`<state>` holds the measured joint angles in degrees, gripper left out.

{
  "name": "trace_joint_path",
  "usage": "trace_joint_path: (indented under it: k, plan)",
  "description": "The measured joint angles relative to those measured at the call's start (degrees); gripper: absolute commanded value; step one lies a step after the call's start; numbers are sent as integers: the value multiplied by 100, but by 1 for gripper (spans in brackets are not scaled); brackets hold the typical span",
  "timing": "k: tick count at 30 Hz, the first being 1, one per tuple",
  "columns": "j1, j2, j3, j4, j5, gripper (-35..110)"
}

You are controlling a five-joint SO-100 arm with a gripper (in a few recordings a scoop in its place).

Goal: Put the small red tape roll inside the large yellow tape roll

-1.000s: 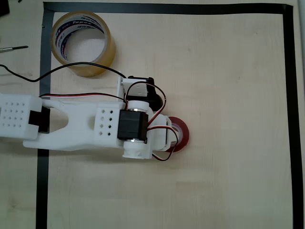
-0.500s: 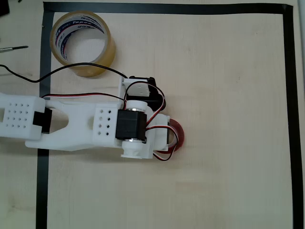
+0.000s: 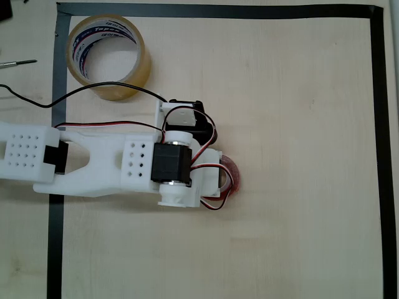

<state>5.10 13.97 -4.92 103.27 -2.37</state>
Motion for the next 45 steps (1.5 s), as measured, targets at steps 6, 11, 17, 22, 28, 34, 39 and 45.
trace_joint_path:
  k: [6, 11, 17, 22, 28, 34, 39, 45]
  plan:
    - [-35, -9, 0, -9, 0, 0]
    - [-149, 299, 475, -53, 0, 0]
    - [-466, 1028, 1573, -53, -79, 0]
    - [-457, 1995, 2355, -53, -202, 0]
    - [-492, 3182, 3182, -53, -431, 0]
    - [-738, 4474, 4403, -26, -475, 0]
    - [-1257, 5467, 5493, -18, -475, 0]
    - [-1925, 6319, 6548, -53, -439, 0]
